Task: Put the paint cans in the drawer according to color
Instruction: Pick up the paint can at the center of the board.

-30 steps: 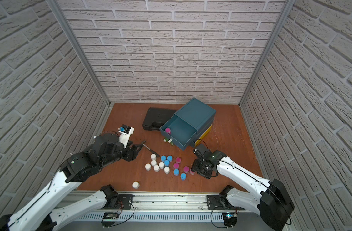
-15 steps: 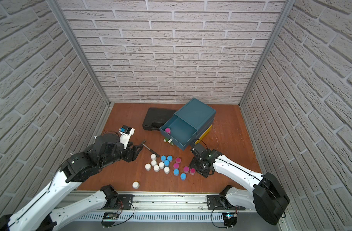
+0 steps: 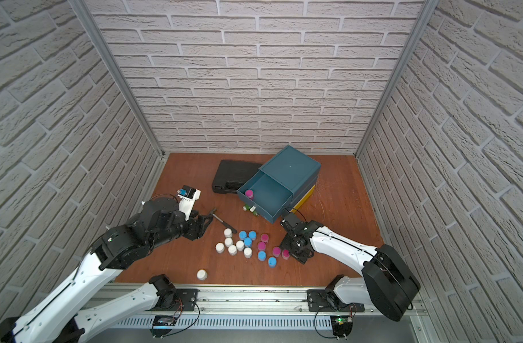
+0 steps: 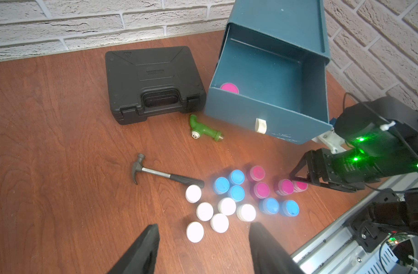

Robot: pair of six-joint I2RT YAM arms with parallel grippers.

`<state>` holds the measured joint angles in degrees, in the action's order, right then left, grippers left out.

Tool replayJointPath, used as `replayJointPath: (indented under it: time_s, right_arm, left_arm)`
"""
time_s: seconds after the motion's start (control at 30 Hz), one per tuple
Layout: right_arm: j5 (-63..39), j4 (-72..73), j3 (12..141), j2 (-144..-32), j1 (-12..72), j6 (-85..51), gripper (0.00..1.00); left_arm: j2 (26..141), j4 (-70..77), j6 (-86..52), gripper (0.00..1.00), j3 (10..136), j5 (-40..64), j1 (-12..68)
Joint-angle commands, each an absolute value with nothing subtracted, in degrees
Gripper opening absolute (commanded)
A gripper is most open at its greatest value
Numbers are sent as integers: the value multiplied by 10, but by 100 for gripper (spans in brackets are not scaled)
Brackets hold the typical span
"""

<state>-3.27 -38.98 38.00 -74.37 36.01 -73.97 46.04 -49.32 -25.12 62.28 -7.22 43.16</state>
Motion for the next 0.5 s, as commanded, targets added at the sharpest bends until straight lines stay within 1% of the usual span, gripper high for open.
replayJointPath:
  time_s: [0.0, 0.33, 0.47]
  right_arm:
    - [-41, -387, 380, -739, 365, -731, 68]
    - [-65, -405, 381, -751, 383, -711, 62]
    - [-50, -422, 386, -748, 384, -705, 54]
  left_arm:
    - [460, -473, -252, 66, 622, -74, 429]
    - [475, -459, -251, 66, 622, -73, 429]
    - [478, -457, -249, 66, 625, -71, 429]
